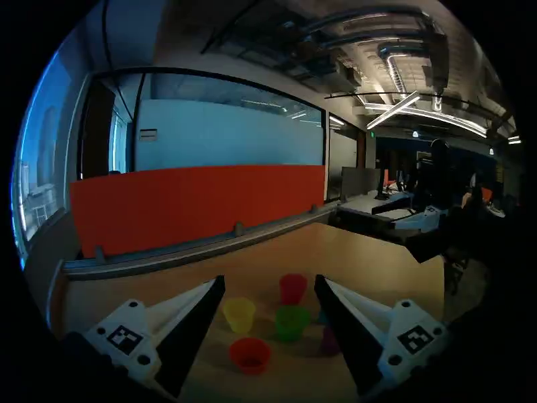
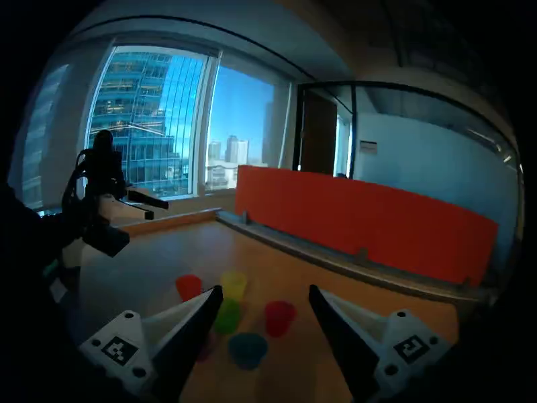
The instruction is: Pour water
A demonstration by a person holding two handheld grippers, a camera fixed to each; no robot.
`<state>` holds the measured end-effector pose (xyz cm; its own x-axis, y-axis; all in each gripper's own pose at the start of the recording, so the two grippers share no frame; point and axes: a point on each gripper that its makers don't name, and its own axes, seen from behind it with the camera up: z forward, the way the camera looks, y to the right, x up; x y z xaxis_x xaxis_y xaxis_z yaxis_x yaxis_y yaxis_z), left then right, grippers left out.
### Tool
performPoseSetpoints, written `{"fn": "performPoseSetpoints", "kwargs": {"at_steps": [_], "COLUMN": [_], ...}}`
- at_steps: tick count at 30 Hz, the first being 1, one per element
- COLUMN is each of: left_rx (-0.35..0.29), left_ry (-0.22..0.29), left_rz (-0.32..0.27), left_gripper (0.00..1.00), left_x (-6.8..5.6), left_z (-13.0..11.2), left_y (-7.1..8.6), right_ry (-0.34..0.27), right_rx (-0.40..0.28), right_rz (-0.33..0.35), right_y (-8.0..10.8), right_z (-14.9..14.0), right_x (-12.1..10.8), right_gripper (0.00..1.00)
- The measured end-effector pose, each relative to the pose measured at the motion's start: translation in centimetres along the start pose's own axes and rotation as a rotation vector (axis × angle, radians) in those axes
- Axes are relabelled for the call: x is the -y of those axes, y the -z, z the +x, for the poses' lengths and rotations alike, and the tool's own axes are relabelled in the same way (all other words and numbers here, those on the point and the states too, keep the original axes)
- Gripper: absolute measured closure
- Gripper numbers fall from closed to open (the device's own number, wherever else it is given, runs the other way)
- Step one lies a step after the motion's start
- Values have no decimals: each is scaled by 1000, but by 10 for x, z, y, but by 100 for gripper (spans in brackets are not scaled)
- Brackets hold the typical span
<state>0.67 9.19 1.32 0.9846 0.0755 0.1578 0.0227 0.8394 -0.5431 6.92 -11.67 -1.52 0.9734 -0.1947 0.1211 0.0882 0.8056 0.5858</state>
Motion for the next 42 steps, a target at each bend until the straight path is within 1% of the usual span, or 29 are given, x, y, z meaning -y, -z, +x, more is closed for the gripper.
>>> {"fn": "performPoseSetpoints", "kwargs": {"at_steps": [6,15,21,30,36,42], "left_rx": [44,108,151,216,232,240], "left_ry": [-16,-42,-41,-57,-65,-59], "left_rz": [-25,-76,-102,-130,-135,-150], "left_gripper": [0,1,0,0,1,1], "left_x": [0,-2,-2,-9,-13,-17], "left_z": [-17,-39,-57,-90,-103,-109], "left_y": [-10,-31,-45,-63,-70,-74], "right_ry": [11,2,-8,-18,-16,-5], "right_rx": [47,93,130,178,203,234], "right_rz": [19,53,67,89,105,112], "right_y": [-10,-24,-34,-46,-52,-57], "right_z": [-19,-43,-66,-98,-115,-130], "right_x": [3,6,3,3,6,10], "right_gripper": [1,1,1,0,1,0]}}
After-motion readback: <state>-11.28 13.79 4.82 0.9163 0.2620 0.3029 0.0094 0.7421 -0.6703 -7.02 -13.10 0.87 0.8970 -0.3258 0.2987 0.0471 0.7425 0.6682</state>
